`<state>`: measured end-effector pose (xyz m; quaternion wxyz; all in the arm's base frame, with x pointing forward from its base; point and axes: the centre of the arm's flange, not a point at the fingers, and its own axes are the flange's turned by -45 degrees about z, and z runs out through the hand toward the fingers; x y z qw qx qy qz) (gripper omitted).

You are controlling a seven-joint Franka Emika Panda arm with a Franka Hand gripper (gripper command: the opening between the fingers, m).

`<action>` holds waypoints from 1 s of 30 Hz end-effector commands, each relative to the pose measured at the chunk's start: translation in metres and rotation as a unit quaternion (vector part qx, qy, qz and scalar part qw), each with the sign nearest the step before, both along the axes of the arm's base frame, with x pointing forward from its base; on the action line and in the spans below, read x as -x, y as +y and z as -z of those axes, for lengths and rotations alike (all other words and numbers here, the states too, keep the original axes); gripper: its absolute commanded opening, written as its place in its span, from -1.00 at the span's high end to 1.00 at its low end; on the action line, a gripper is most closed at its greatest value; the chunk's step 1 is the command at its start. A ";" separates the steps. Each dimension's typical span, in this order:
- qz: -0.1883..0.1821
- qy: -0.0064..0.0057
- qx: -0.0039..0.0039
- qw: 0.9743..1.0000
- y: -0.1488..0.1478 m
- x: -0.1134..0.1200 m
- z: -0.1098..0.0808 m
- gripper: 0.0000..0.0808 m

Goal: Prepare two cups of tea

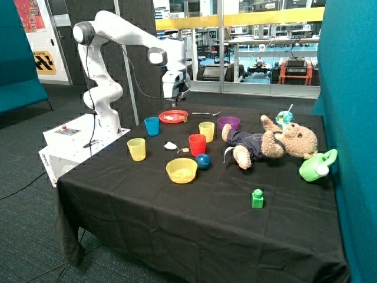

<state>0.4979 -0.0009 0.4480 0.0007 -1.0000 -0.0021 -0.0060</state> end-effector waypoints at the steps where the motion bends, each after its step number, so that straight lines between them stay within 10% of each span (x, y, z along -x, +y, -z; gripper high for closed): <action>1: 0.037 0.006 0.001 0.999 0.001 -0.002 -0.002 -1.00; 3: 0.041 0.006 0.000 0.999 -0.003 -0.001 0.001 -1.00; 5: 0.044 0.006 0.000 0.999 -0.006 0.001 0.003 -0.07; 8: 0.046 0.006 0.000 0.999 -0.010 0.003 0.007 0.38; 30: 0.074 0.006 0.000 0.997 -0.036 0.021 0.064 0.19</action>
